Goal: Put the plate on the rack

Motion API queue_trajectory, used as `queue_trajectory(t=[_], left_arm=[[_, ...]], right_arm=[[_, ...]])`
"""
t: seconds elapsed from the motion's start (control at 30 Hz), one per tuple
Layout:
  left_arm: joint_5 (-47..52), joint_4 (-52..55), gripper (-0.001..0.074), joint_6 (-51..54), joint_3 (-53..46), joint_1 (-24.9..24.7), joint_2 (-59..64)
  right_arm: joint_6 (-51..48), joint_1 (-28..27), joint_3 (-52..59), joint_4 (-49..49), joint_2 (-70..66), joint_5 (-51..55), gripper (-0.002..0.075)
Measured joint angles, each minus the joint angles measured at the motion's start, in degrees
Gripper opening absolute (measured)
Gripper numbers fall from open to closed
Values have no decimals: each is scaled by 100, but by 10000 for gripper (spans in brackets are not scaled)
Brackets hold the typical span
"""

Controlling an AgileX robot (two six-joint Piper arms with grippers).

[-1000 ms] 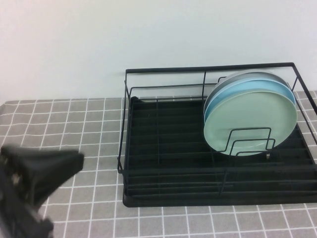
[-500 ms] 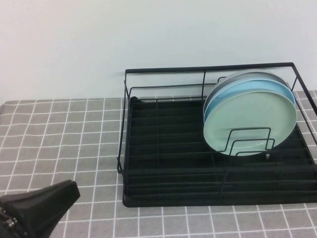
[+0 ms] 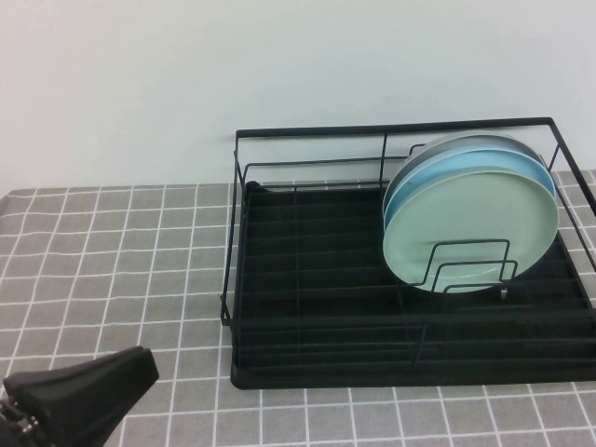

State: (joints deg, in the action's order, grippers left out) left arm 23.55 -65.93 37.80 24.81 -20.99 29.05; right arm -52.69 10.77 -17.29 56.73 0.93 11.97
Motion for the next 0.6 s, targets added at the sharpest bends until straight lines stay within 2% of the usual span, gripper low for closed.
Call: queue_trajectory(t=[0.17, 0.43, 0.53, 0.6], left_arm=[[-293, 178, 0, 757, 0, 0, 0], [-571, 346, 0, 775, -133, 0, -225], [-1214, 875, 0, 667, -122, 11, -652], [-1631, 1828, 0, 168, -160, 84, -913]], right_arm=[[0, 0, 0, 0, 0, 3, -3], [0, 0, 0, 0, 0, 35, -3], [0, 0, 0, 0, 0, 40, -3], [0, 0, 0, 0, 0, 51, -3]])
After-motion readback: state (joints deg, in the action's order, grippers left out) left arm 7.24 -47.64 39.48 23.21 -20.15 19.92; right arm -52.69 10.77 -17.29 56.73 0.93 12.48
